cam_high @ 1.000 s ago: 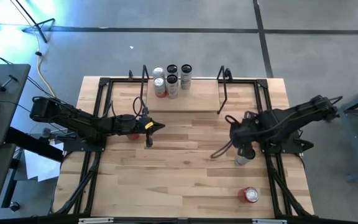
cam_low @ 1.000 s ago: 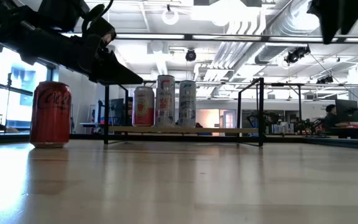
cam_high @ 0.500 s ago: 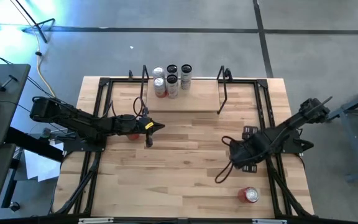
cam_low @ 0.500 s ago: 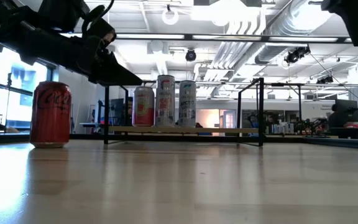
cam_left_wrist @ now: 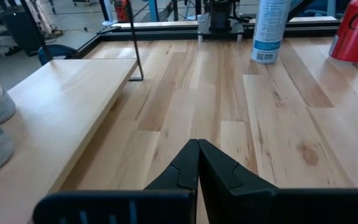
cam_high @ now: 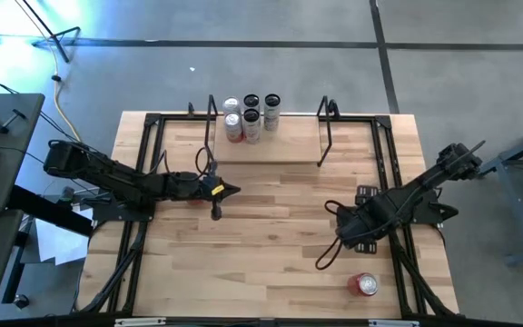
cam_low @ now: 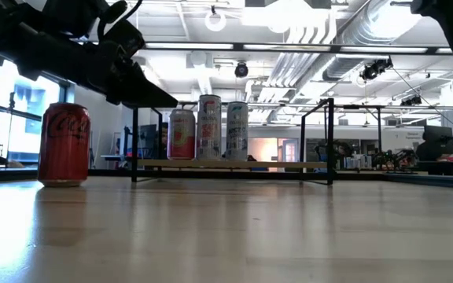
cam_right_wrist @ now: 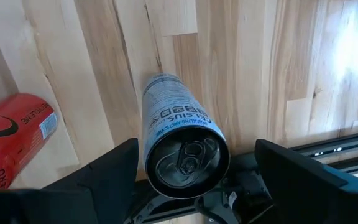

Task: Place canned beverage on shelf
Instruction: Put the white blue soda can on the shelf aligned with the other white blue soda can

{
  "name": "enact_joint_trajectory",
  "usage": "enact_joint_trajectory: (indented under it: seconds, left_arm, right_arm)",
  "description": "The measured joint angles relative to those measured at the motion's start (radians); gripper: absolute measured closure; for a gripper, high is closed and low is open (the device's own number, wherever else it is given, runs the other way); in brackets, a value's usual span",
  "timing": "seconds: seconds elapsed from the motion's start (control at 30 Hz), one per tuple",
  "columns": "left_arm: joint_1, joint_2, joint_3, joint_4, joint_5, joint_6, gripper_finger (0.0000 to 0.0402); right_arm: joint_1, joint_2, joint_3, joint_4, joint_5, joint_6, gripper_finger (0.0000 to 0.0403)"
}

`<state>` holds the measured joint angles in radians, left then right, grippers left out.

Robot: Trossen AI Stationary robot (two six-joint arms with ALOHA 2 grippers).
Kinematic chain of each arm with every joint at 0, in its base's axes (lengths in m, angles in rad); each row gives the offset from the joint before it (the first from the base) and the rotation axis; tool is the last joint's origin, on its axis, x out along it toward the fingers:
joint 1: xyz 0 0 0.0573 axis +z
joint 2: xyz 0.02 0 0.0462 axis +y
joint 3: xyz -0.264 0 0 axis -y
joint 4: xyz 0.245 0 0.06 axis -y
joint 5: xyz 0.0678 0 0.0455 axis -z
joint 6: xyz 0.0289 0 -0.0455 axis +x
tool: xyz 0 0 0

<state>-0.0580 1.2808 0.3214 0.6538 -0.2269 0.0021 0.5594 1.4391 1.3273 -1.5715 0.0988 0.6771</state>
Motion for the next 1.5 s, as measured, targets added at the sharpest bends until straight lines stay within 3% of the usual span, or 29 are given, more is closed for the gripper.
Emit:
enact_joint_trajectory:
  seconds: [1.17, 1.5]
  left_arm:
    - [-0.015, 0.0, 0.0, -0.008, -0.019, 0.002, 0.0401]
    - [-0.015, 0.0, 0.0, -0.014, -0.019, 0.002, 0.0401]
  right_arm:
    - [0.0, 0.0, -0.002, 0.001, -0.021, 0.043, 0.0095]
    - [-0.001, 0.0, -0.196, 0.111, -0.104, 0.026, 0.0095]
